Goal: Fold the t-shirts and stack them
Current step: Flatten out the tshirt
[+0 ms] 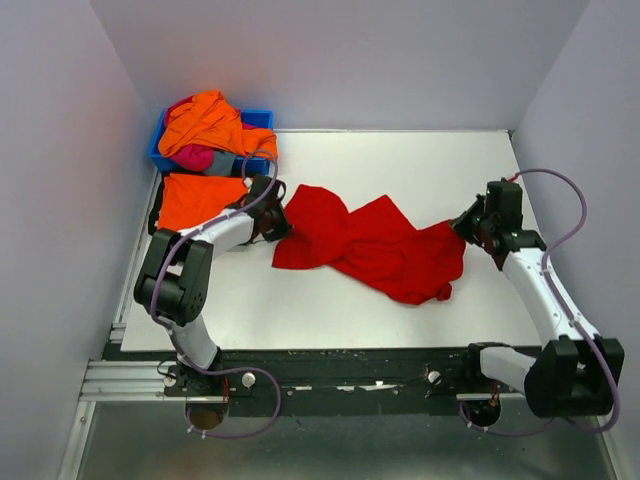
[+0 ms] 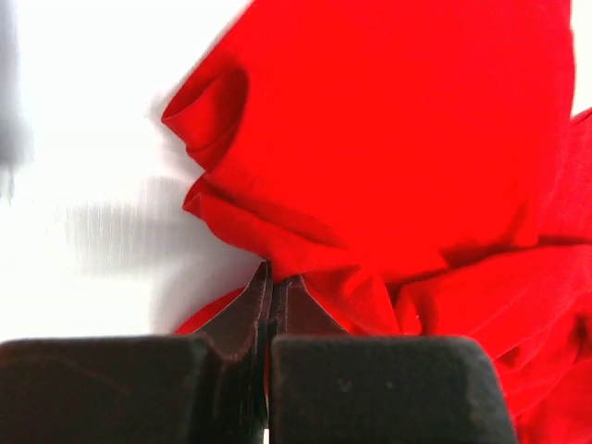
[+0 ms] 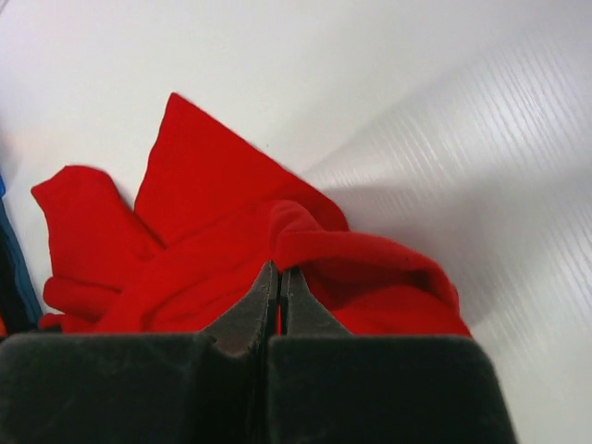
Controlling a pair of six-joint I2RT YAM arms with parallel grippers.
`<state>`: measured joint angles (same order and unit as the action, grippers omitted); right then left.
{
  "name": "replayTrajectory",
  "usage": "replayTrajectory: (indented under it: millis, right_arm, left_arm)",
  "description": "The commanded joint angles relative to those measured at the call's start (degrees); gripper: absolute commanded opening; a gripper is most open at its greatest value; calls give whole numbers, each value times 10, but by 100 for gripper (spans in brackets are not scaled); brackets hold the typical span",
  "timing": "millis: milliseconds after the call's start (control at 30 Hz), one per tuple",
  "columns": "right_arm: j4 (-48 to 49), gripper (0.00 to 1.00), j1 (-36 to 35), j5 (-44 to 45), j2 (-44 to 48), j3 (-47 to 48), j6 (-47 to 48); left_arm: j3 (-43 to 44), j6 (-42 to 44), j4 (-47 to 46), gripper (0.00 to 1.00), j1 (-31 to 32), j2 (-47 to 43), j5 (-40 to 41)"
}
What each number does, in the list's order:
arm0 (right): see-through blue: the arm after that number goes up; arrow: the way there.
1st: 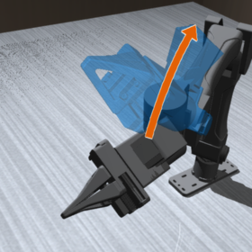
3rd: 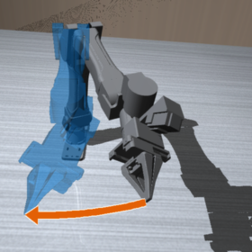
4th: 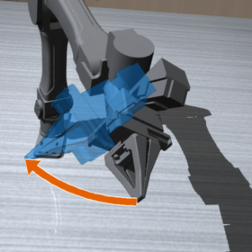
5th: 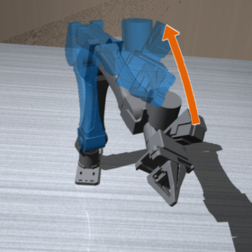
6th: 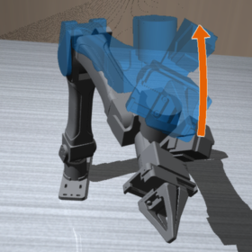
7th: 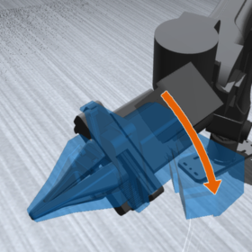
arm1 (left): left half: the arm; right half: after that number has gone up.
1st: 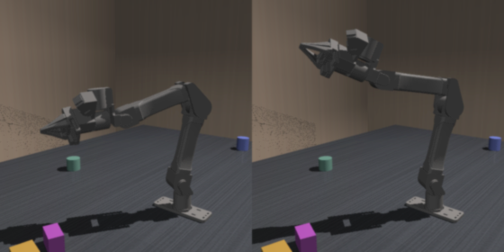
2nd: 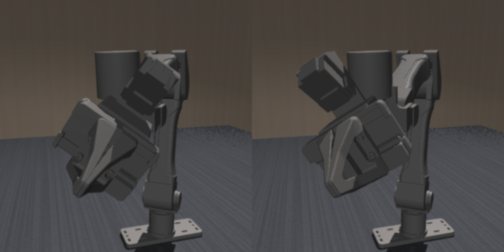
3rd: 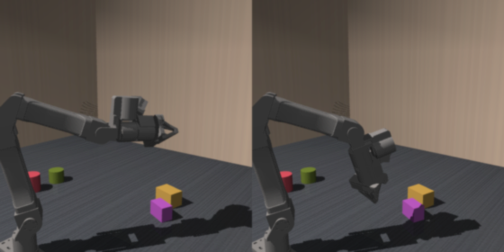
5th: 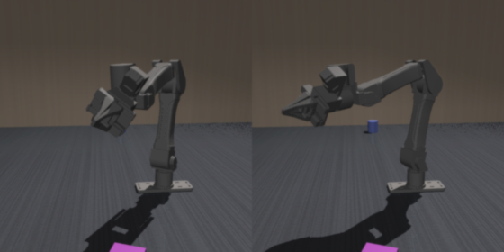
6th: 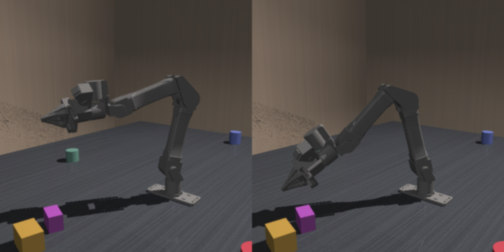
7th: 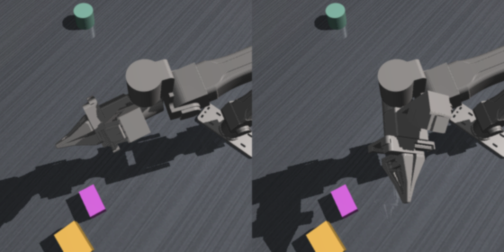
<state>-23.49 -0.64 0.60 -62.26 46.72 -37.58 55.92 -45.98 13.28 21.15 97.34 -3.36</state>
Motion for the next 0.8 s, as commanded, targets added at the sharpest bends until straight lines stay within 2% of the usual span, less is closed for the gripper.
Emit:
replayTrajectory:
  millis: [0,33,67,100,133,233,367,533,667,767]
  right_arm:
    - [20,1,2,24,-73,73,-8]
    - [17,14,3,21,-85,82,-7]
    - [10,42,3,17,-94,89,-4]
    - [4,65,2,18,-95,93,0]
    - [-2,70,3,18,-94,92,1]
    - [-16,72,2,28,-59,63,-3]
    - [-65,69,2,25,-4,3,-20]
    - [-106,63,2,16,75,-79,-23]
    - [-112,60,2,41,154,-127,-17]
    - [-111,60,3,41,204,-153,-21]
  left_arm:
    - [101,54,67,0,-24,31,56]
    - [110,58,77,2,-30,31,56]
    - [117,61,91,13,-33,29,57]
    - [119,66,100,28,-33,22,62]
    - [111,69,102,42,-33,10,67]
    - [65,71,91,55,-34,-49,72]
    - [-3,60,79,55,-35,-122,56]
    - [-119,18,20,52,-35,-186,34]
    - [-177,-14,-15,51,-35,-203,29]
    - [-178,-19,-25,51,-36,-184,46]
